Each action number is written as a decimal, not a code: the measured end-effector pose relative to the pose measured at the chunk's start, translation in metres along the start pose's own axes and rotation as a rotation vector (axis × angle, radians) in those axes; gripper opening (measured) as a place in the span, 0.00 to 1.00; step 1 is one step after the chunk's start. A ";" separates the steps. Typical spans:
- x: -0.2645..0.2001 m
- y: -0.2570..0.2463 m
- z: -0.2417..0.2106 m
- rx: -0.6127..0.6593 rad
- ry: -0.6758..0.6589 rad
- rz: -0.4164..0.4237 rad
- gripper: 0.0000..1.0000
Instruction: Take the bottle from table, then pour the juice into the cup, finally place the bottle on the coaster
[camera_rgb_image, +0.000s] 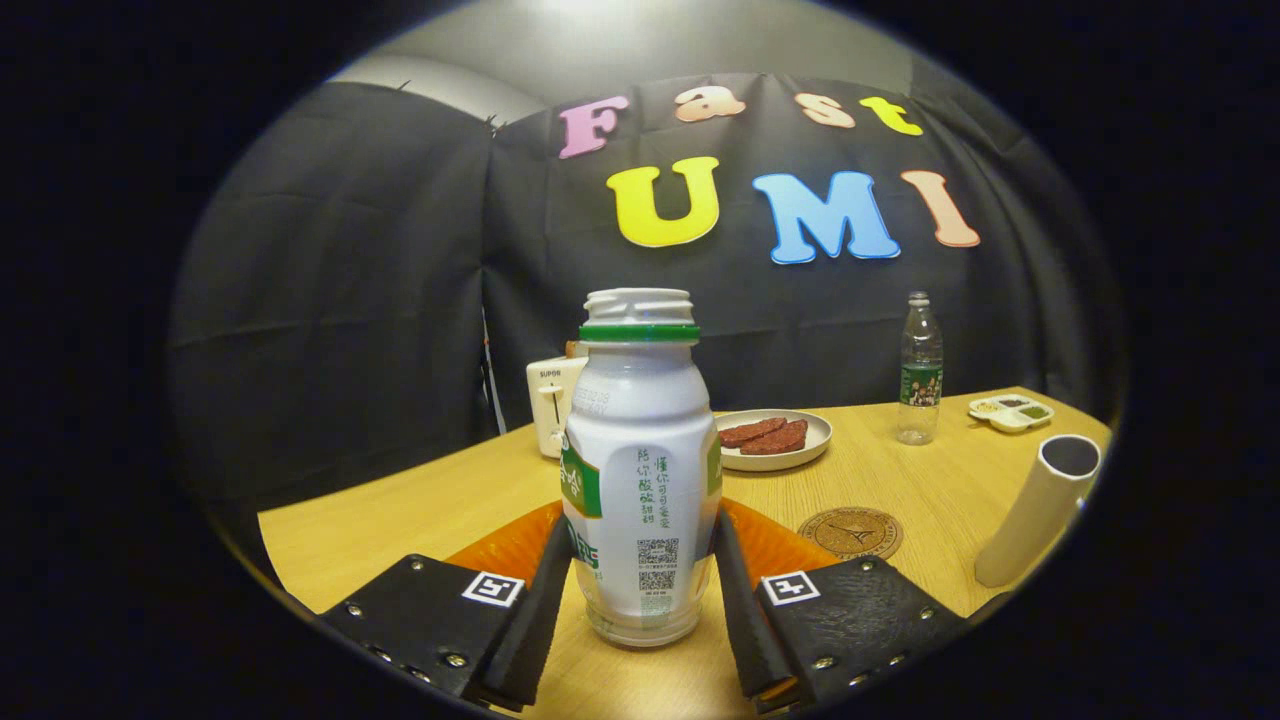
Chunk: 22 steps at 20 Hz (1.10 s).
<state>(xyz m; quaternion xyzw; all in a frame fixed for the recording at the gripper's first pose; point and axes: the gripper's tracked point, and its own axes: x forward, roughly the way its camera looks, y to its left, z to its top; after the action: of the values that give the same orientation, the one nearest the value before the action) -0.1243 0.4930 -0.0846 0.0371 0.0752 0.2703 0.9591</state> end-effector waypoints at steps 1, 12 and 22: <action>-0.001 -0.002 0.006 0.050 -0.018 0.004 0.72; -0.025 -0.050 0.049 0.613 -0.183 -0.021 0.71; -0.040 -0.088 0.063 0.977 -0.264 -0.031 0.71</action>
<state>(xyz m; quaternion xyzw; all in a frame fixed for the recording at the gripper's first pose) -0.1025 0.3952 -0.0274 0.5143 0.0716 0.1824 0.8349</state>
